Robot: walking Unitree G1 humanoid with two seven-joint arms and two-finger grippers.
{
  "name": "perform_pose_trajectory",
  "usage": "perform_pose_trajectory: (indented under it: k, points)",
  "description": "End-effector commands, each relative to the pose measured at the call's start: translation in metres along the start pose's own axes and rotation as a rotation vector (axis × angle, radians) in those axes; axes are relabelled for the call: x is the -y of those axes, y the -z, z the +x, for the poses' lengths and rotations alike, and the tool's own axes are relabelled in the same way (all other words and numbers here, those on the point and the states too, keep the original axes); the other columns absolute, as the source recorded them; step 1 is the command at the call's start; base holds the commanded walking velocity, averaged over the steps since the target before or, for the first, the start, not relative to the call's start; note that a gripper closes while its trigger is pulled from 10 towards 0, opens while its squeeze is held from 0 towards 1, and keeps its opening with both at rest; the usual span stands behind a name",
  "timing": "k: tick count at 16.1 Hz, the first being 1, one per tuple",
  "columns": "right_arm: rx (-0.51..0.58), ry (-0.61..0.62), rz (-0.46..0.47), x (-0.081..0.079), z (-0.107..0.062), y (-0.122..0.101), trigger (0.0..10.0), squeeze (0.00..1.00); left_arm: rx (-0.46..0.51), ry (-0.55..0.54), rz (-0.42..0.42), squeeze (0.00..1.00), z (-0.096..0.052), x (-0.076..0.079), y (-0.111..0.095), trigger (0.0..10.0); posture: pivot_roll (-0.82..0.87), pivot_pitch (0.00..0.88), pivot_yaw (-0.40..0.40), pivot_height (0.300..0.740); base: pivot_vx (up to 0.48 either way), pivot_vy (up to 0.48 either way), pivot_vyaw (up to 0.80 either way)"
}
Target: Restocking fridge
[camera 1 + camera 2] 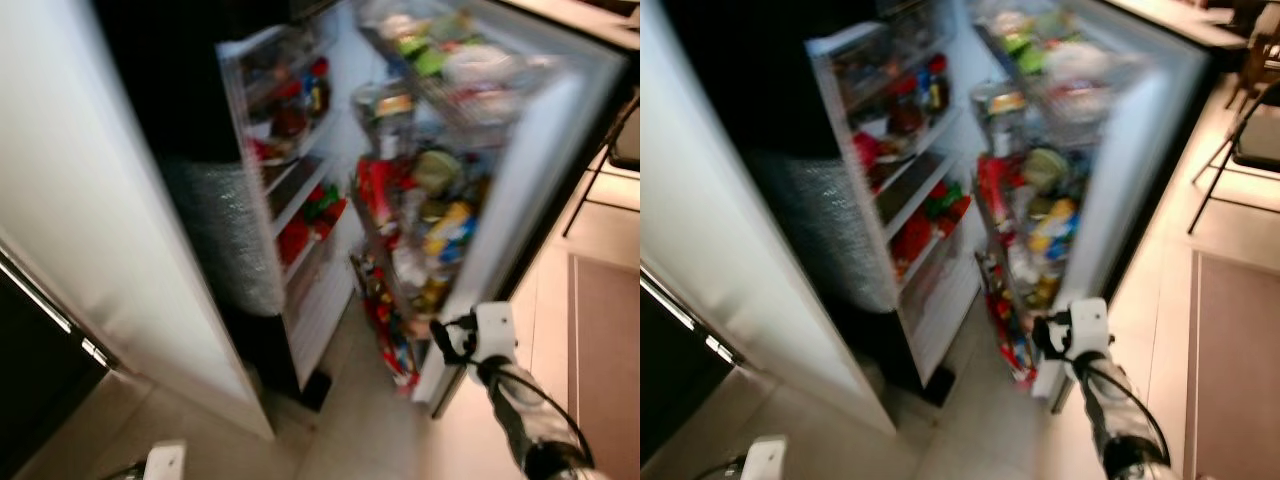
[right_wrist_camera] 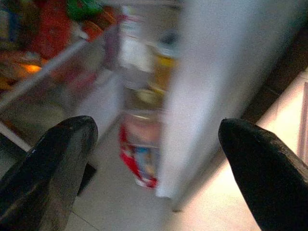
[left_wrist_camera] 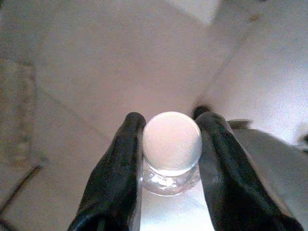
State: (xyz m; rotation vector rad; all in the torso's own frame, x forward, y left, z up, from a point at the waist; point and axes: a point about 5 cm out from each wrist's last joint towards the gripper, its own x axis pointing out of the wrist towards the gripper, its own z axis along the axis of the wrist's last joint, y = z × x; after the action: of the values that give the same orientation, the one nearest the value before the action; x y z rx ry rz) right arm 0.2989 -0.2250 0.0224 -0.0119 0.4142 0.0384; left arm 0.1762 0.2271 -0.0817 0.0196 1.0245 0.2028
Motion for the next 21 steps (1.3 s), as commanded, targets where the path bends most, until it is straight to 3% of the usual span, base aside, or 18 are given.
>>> perform_pose_trajectory:
  k: [1,6,9,10,14,18,19,21]
  points:
    - [0.034,-0.013,0.004,-0.004,0.003,-0.01,10.0,0.0,-0.011,-0.016,0.01,0.0,0.0,-0.007,0.001,10.0,-0.07,0.0,0.034,0.74,0.0,0.0,0.0]
    - [0.061,-0.061,-0.001,-0.01,0.004,-0.02,10.0,0.0,-0.013,-0.016,0.01,0.0,0.0,-0.007,0.0,10.0,-0.07,0.0,0.04,0.74,0.0,0.0,0.0]
    - [0.044,-0.178,-0.033,-0.031,0.004,-0.019,10.0,0.0,-0.011,-0.018,0.009,0.0,0.0,-0.007,-0.001,10.0,-0.07,0.0,0.042,0.74,0.0,0.0,0.0]
    - [0.087,-0.173,-0.058,-0.033,0.005,-0.027,10.0,0.0,-0.011,-0.019,0.012,0.0,0.0,-0.007,-0.001,10.0,-0.07,0.0,0.044,0.74,0.0,0.0,0.0]
    - [0.158,-0.075,-0.059,-0.018,0.008,-0.053,10.0,0.0,-0.008,-0.017,0.016,0.0,0.0,-0.007,-0.001,10.0,-0.08,0.0,0.044,0.74,0.0,0.0,0.0]
    - [0.157,-0.075,-0.06,-0.018,0.007,-0.054,10.0,0.0,-0.008,-0.017,0.016,0.0,0.0,-0.007,-0.002,10.0,-0.08,0.0,0.044,0.74,0.0,0.0,0.0]
    - [0.189,-0.145,-0.105,-0.026,0.017,-0.078,10.0,0.0,-0.006,-0.008,0.016,0.0,0.0,-0.006,-0.002,10.0,-0.08,0.0,0.043,0.74,0.0,0.0,0.0]
    - [0.211,-0.151,-0.114,-0.028,0.019,-0.086,10.0,0.0,-0.006,-0.007,0.015,0.0,0.0,-0.005,-0.002,10.0,-0.07,0.0,0.043,0.74,0.0,0.0,0.0]
